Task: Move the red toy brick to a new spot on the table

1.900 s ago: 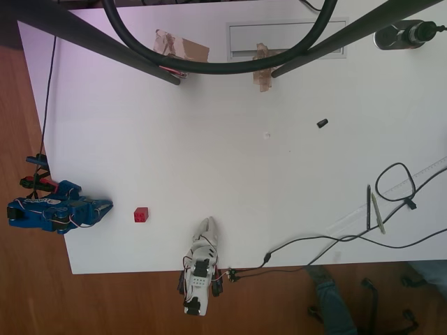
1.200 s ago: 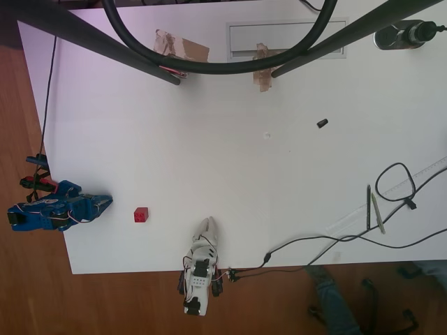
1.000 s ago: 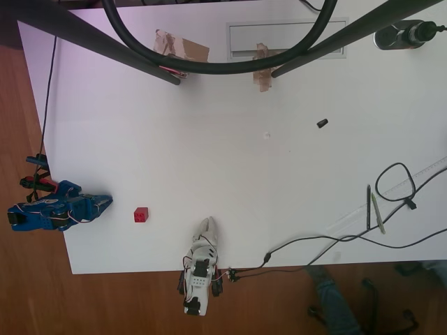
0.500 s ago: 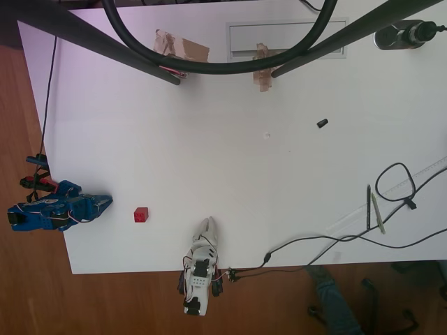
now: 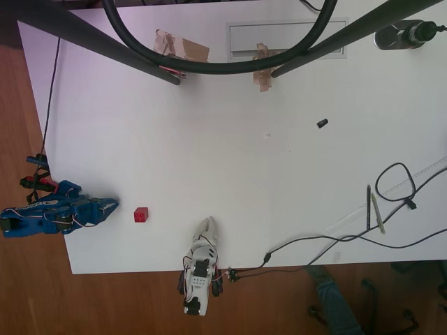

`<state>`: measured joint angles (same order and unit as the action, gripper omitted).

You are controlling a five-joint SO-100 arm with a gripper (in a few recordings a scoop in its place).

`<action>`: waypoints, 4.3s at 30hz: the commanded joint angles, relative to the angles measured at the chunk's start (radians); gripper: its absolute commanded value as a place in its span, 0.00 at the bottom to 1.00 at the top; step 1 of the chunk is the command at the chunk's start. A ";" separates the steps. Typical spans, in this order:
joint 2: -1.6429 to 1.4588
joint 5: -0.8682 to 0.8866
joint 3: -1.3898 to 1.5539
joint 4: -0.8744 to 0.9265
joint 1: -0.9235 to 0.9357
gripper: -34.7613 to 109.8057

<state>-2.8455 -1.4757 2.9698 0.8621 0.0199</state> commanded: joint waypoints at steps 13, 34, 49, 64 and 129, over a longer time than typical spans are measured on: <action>0.442 -0.186 -0.449 -0.284 0.100 0.39; 0.647 -0.316 -0.319 -0.586 0.252 0.45; 0.713 -0.155 -0.275 -0.649 0.233 0.38; 0.742 -0.025 -0.497 -0.538 0.173 0.28; 1.628 0.554 -1.729 -0.101 -0.091 0.41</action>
<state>-1.0891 -0.9281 1.3223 0.7563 -0.0736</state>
